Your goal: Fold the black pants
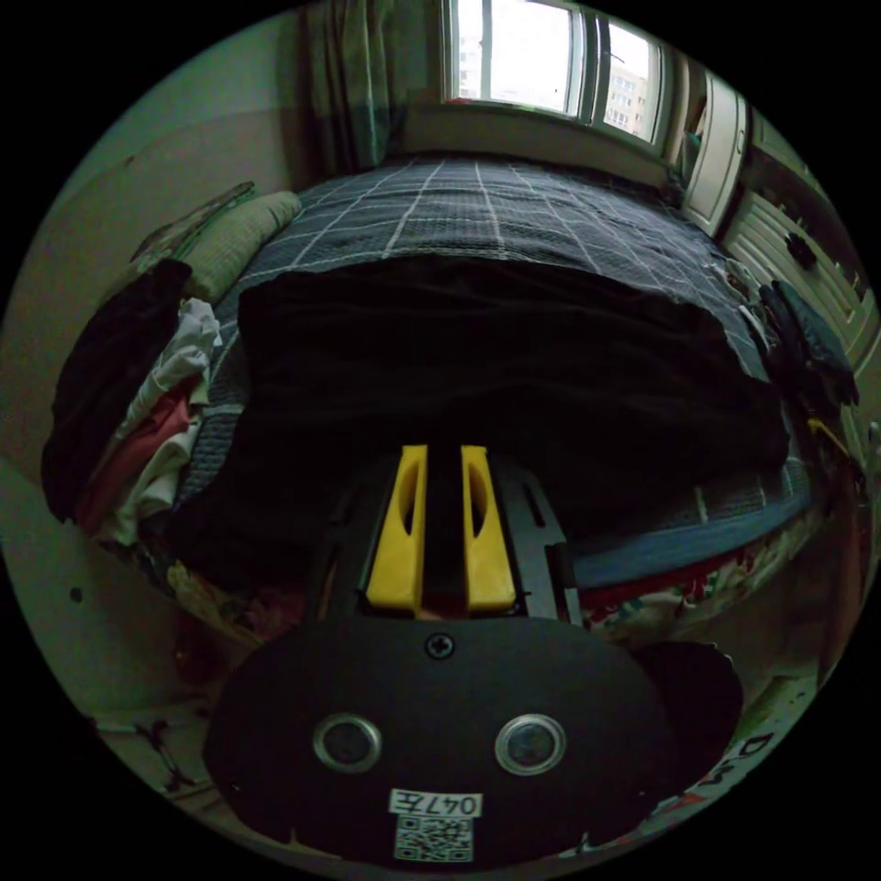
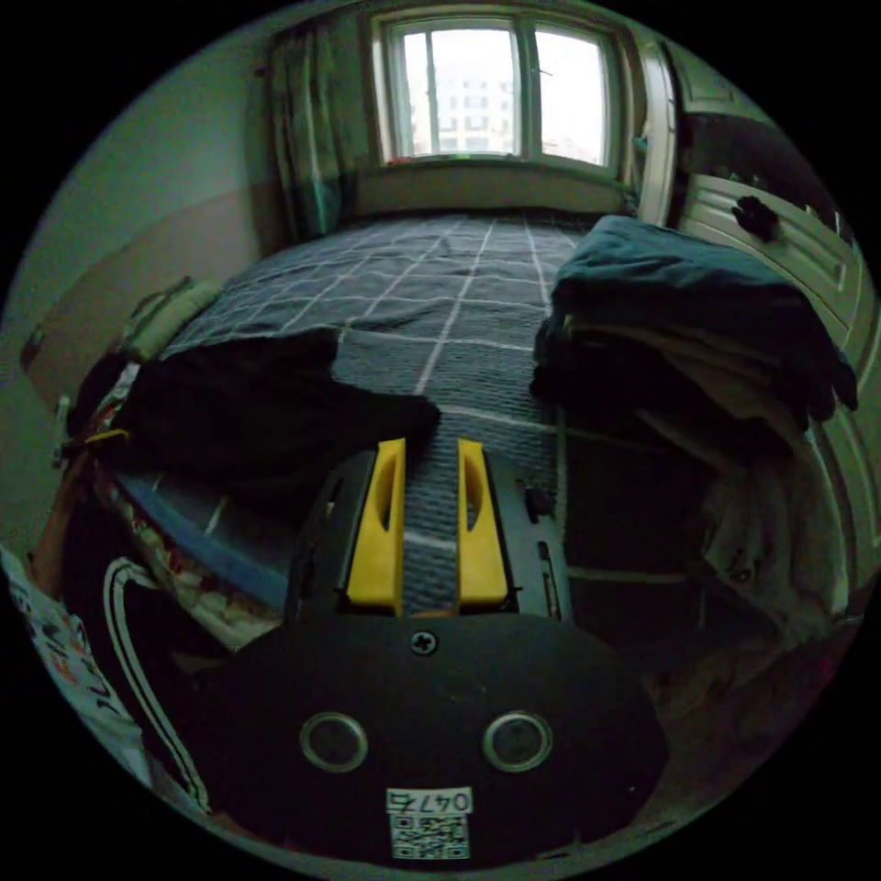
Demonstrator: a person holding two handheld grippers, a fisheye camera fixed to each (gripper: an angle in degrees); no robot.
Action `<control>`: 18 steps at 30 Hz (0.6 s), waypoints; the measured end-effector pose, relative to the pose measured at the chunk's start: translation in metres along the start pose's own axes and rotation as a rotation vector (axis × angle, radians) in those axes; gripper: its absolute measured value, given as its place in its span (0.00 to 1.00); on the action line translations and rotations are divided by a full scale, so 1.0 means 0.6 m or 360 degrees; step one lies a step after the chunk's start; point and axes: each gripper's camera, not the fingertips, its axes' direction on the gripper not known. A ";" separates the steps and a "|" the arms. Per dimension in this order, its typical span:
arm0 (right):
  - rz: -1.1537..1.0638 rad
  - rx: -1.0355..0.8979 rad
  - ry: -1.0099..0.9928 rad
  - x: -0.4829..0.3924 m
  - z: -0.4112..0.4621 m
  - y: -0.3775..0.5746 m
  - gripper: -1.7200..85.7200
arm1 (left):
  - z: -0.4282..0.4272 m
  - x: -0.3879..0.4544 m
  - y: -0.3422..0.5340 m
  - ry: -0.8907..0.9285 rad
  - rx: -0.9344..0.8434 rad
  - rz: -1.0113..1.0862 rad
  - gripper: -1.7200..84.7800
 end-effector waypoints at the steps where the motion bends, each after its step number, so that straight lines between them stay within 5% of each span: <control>1: -0.0063 -0.0038 -0.0017 -0.006 -0.001 0.009 0.10 | 0.001 0.000 0.002 0.0006 0.0001 -0.0014 0.09; 10: -0.0592 -0.0189 0.0181 -0.041 0.025 -0.022 0.12 | -0.013 -0.006 0.012 -0.0018 -0.0120 0.0052 0.09; 15: -0.0728 -0.0504 -0.0224 -0.020 0.065 -0.076 0.04 | -0.006 -0.020 0.019 0.0008 -0.0252 0.0093 0.09; 18: -0.0714 -0.0384 -0.0173 -0.009 0.020 -0.116 0.02 | -0.003 -0.028 0.017 0.0021 -0.0259 0.0098 0.09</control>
